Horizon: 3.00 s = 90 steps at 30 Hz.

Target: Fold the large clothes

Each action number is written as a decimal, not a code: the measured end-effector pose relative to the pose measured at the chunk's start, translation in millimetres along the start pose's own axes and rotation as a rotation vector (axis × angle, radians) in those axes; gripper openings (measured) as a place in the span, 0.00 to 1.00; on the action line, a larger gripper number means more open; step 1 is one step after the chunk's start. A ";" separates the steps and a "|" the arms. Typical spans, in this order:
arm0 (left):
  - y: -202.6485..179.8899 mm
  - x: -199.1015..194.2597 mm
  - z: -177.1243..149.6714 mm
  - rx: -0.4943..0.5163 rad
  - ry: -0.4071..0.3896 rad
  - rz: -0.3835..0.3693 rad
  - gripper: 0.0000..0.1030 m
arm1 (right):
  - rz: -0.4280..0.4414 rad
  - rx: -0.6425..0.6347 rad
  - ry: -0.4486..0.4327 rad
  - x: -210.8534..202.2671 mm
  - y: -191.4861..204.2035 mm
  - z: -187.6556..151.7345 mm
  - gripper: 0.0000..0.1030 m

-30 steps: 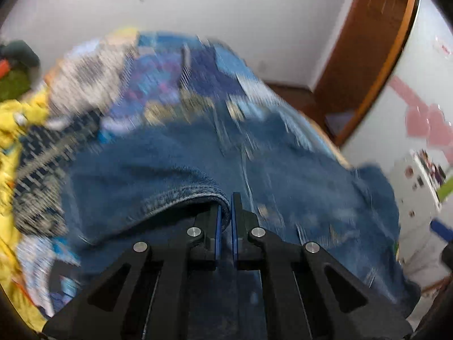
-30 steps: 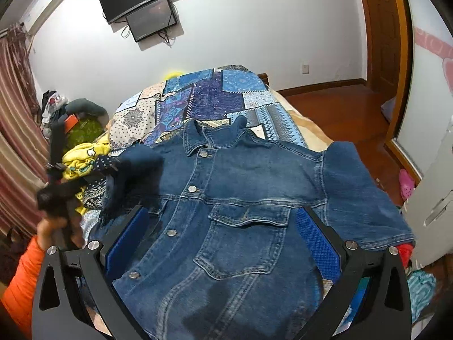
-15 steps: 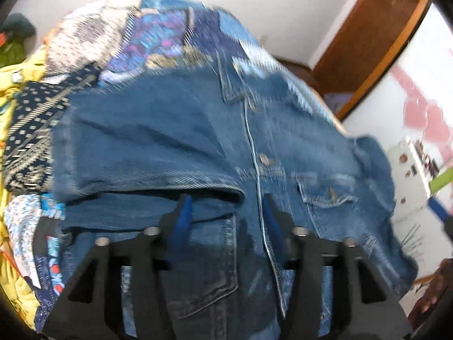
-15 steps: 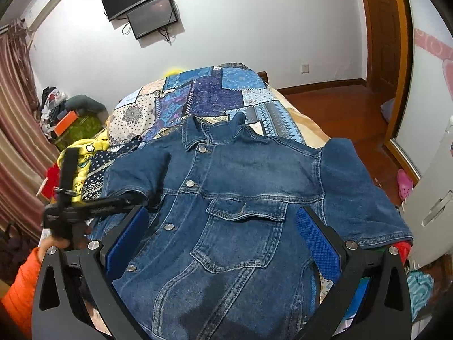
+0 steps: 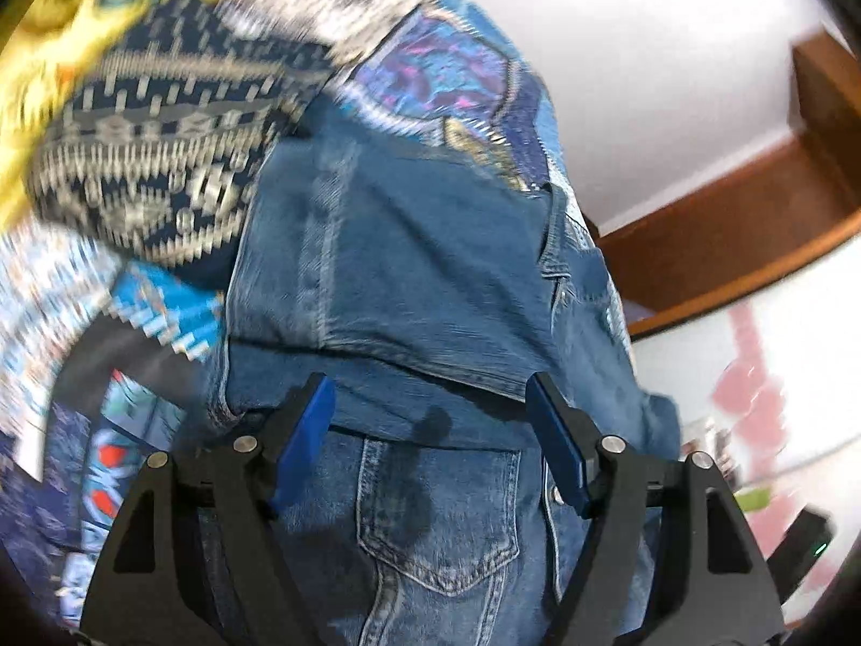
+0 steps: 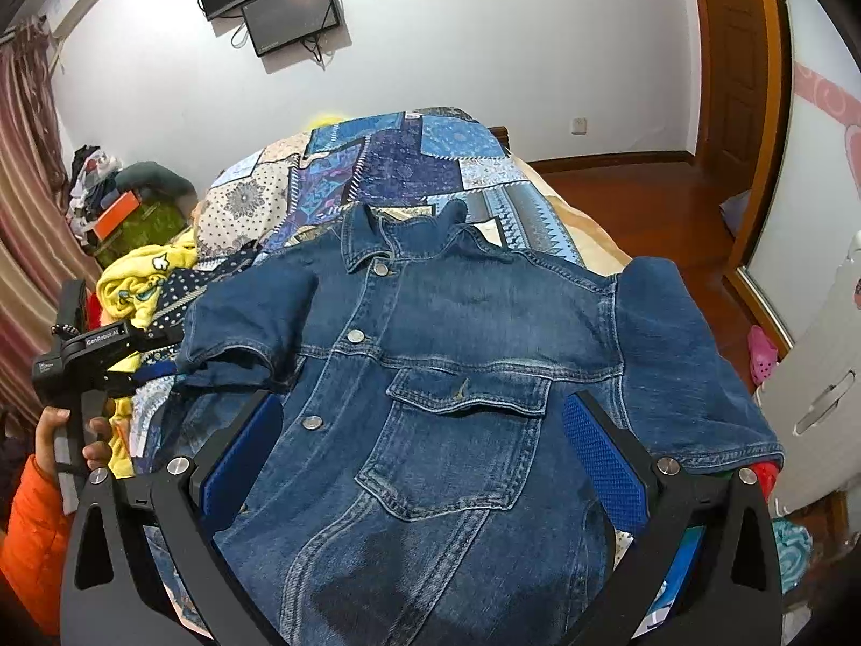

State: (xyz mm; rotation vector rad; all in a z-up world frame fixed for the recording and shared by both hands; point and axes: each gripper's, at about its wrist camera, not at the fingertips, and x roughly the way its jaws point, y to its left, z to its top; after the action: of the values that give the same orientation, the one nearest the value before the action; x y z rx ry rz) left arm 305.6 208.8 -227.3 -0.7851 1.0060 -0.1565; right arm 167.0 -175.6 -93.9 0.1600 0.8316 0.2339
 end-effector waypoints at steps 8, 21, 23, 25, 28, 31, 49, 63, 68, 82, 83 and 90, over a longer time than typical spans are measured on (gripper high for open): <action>33.1 34.9 14.5 -0.182 0.007 -0.084 0.70 | -0.032 0.007 0.026 8.6 -7.3 -0.7 1.00; 19.3 26.5 39.6 -0.040 -0.142 0.202 0.18 | -0.042 0.031 0.026 7.3 -20.9 1.1 1.00; 10.2 14.3 40.4 -0.004 -0.169 0.215 0.18 | -0.040 0.039 0.020 6.6 -24.1 2.3 1.00; -3.1 -0.2 42.2 0.026 -0.205 0.206 0.16 | -0.037 0.049 0.013 4.8 -27.5 2.6 1.00; -39.4 -19.2 47.8 0.110 -0.269 0.203 0.16 | -0.028 0.071 0.004 0.8 -34.7 2.2 1.00; -88.5 -32.9 48.0 0.230 -0.324 0.200 0.16 | -0.026 0.080 -0.010 -4.2 -41.3 1.4 1.00; -287.3 110.0 -38.1 0.598 -0.038 0.025 0.15 | -0.129 0.229 -0.018 -30.6 -126.3 -12.1 1.00; -282.9 173.6 -131.3 0.822 0.287 0.145 0.50 | -0.131 0.349 0.072 -17.7 -169.4 -37.0 1.00; -277.4 128.4 -124.4 0.818 0.212 0.132 0.60 | -0.084 0.398 0.070 -23.9 -181.2 -40.3 1.00; -183.2 28.7 -87.1 0.783 -0.081 0.413 0.85 | 0.078 0.709 0.158 10.4 -250.5 -67.5 0.99; -174.2 23.7 -86.4 0.765 -0.084 0.419 0.85 | 0.095 0.735 0.165 16.1 -254.2 -69.4 0.94; -139.9 12.5 -90.3 0.668 -0.091 0.436 0.85 | 0.089 0.799 0.122 32.2 -272.8 -63.9 0.78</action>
State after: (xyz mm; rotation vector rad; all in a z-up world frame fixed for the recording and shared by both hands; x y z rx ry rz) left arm 271.6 55.4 -170.8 0.0406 0.9340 -0.0701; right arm 179.2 -426.4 -222.4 0.9394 1.0054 -0.0186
